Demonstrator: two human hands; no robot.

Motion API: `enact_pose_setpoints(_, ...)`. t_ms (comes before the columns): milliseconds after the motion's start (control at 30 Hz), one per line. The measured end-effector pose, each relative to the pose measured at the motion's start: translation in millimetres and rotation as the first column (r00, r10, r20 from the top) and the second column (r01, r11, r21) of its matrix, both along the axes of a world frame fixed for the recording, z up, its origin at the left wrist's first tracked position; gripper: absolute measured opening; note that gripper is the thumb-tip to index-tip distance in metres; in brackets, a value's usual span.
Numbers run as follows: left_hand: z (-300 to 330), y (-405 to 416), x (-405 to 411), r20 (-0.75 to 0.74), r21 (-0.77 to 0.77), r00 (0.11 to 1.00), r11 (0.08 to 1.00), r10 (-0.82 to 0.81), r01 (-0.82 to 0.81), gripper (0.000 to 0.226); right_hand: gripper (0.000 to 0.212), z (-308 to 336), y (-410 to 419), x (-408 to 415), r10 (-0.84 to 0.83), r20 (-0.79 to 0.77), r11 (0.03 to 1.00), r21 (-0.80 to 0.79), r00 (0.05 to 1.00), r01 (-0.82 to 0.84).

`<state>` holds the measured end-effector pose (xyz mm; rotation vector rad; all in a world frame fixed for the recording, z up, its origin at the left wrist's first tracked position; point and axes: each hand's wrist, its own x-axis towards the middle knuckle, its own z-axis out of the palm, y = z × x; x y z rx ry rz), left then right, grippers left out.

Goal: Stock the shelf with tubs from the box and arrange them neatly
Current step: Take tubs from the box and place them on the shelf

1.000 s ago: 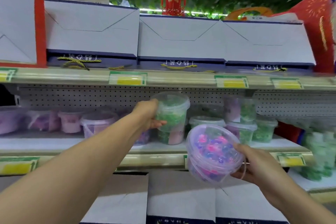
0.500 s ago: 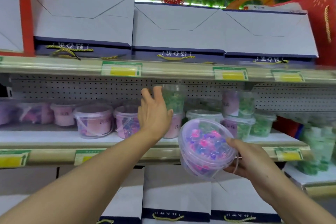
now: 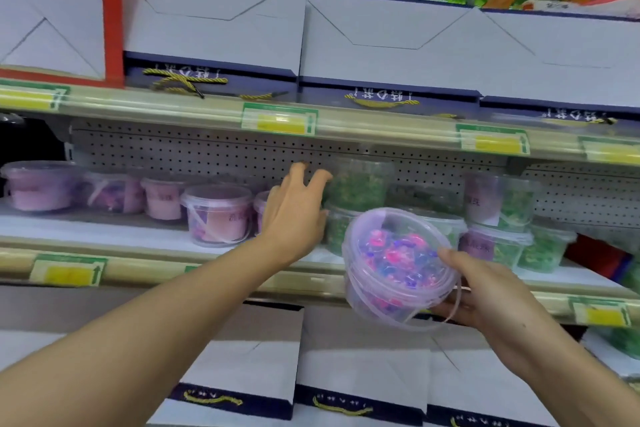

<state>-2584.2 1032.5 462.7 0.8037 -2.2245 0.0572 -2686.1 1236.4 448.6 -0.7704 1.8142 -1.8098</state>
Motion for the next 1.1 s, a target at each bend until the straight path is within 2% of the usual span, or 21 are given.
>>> enact_pose_setpoints(267,0.6,-37.3,85.5,-0.013,0.108,0.999,0.993,0.043,-0.041,0.051,0.019,39.1,-88.4,41.2,0.045,0.154,0.994,-0.106,0.987,-0.029)
enact_pose_setpoints(467,-7.9,-45.8,99.1,0.020,0.046,0.992,0.991,-0.125,0.124,0.059,0.014,60.2,-144.8,60.1,0.039,0.232,0.986,-0.169,0.972,0.000)
enact_pose_setpoints(567,-12.3,-54.7,91.7,0.076,0.067,0.979,0.980,-0.191,0.187,0.071,0.033,58.5,-163.2,63.8,0.082,0.234,0.972,-0.233,0.969,-0.026)
enact_pose_setpoints(600,-13.4,-57.4,88.8,0.091,0.078,0.974,0.977,-0.206,0.199,0.074,0.035,55.3,-167.4,64.1,0.087,0.193,0.975,-0.217,0.977,-0.044)
enact_pose_setpoints(700,-15.8,-65.2,80.0,0.147,0.089,0.964,0.973,-0.223,0.211,0.076,0.017,42.7,-174.1,64.8,0.097,-0.062,0.994,-0.041,0.993,-0.100)
enact_pose_setpoints(767,-16.0,-70.8,75.5,0.180,0.096,0.962,0.977,-0.206,0.191,0.077,0.025,33.4,-178.2,62.0,0.077,-0.263,0.995,0.076,0.962,-0.059)
enact_pose_setpoints(867,-15.5,-79.0,70.6,0.215,0.108,0.960,0.981,-0.179,0.159,0.076,0.045,25.2,-180.4,62.0,0.130,-0.510,0.970,0.243,0.851,-0.003)
enact_pose_setpoints(933,-15.8,-80.6,69.3,0.226,0.104,0.958,0.982,-0.176,0.156,0.073,0.057,21.5,-178.5,58.8,0.150,-0.584,0.956,0.292,0.798,0.033)
enact_pose_setpoints(1033,-20.2,-75.3,71.0,0.209,0.067,0.964,0.985,-0.168,0.157,0.069,0.055,18.3,-163.3,61.0,0.132,-0.687,0.947,0.301,0.714,0.115)
enact_pose_setpoints(1100,-26.5,-65.1,74.2,0.176,0.041,0.968,0.984,-0.179,0.174,0.065,0.059,9.4,-149.8,61.0,0.126,-0.789,0.936,0.295,0.601,0.191)
